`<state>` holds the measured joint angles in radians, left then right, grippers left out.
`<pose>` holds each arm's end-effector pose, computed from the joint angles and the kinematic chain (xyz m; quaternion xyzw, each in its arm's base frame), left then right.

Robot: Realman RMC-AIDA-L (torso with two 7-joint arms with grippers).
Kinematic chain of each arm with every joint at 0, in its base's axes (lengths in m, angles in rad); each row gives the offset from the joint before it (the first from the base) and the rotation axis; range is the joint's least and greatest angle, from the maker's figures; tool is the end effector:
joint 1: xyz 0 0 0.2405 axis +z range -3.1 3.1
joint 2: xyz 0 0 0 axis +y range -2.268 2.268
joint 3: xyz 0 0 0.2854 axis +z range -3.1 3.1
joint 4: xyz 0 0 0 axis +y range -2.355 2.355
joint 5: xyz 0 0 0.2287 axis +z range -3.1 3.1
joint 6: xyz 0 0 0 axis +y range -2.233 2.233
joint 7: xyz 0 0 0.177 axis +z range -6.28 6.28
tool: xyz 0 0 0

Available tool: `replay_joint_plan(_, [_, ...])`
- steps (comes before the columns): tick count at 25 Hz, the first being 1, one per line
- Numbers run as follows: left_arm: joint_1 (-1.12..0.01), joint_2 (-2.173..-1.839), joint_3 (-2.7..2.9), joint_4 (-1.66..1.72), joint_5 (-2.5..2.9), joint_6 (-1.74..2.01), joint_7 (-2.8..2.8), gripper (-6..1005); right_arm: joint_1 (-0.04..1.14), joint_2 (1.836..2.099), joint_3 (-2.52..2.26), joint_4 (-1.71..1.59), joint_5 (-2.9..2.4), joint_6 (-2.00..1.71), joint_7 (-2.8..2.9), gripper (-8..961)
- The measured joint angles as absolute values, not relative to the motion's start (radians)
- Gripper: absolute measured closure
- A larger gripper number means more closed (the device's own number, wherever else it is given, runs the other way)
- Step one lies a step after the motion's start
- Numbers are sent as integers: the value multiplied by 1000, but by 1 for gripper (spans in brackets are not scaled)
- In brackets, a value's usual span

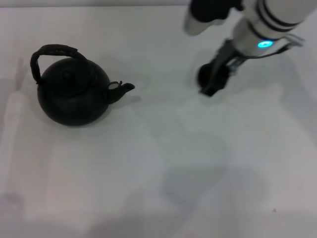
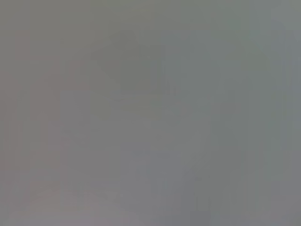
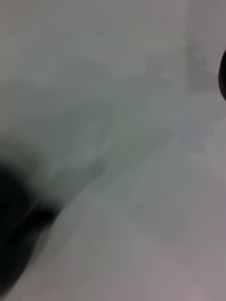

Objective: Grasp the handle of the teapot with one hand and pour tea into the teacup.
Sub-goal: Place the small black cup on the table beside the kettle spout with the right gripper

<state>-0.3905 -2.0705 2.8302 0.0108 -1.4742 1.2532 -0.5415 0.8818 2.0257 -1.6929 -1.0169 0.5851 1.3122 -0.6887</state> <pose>-0.4137 0.3490 -0.0033 -0.5989 -0.3584 -0.3756 0.6098 0.1709 0.4360 -0.1031 -0.9433 0.1306 -0.2623 0.1560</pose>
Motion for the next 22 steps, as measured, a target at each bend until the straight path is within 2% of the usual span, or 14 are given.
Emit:
replay_joint_plan(8, [-395,-2069,2831,-8,-1474,1254,-540,122,955,2028,-1868,-998,758,1283,-715,215])
replay_joint_plan(22, [-404,-2069,2836,-15,-1471,1253,-541,122,981,2028,-2108,-995,871,1180,-679,212])
